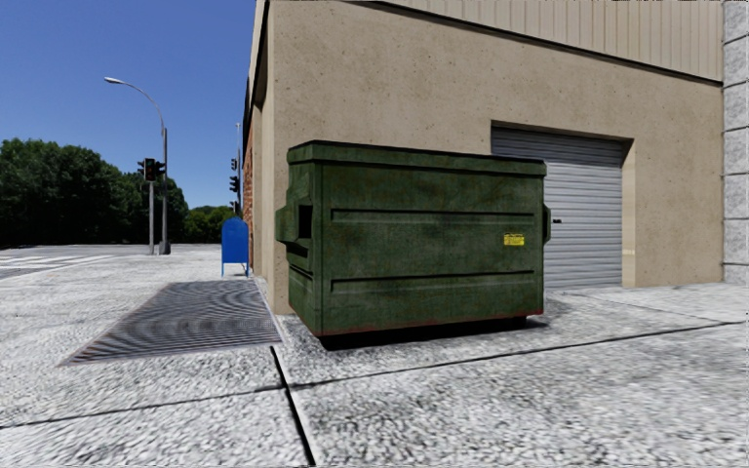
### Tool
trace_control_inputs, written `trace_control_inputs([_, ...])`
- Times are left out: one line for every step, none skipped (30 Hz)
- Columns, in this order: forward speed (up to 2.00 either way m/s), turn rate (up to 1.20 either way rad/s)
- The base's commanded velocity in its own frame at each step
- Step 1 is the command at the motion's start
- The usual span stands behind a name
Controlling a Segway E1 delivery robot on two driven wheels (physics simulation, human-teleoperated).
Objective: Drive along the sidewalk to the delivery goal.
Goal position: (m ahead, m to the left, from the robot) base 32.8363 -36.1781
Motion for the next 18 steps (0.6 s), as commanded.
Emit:
trace_control_inputs([1.11, 0.93])
trace_control_inputs([1.11, 0.93])
trace_control_inputs([1.11, 0.93])
trace_control_inputs([1.11, 0.93])
trace_control_inputs([1.11, 0.93])
trace_control_inputs([1.11, 0.93])
trace_control_inputs([1.11, 0.93])
trace_control_inputs([1.11, 0.93])
trace_control_inputs([1.11, 0.93])
trace_control_inputs([1.11, 0.93])
trace_control_inputs([1.11, 0.93])
trace_control_inputs([1.11, 0.93])
trace_control_inputs([1.12, 0.93])
trace_control_inputs([1.12, 0.93])
trace_control_inputs([1.12, 0.85])
trace_control_inputs([1.12, 0.85])
trace_control_inputs([1.13, 0.70])
trace_control_inputs([1.13, 0.00])
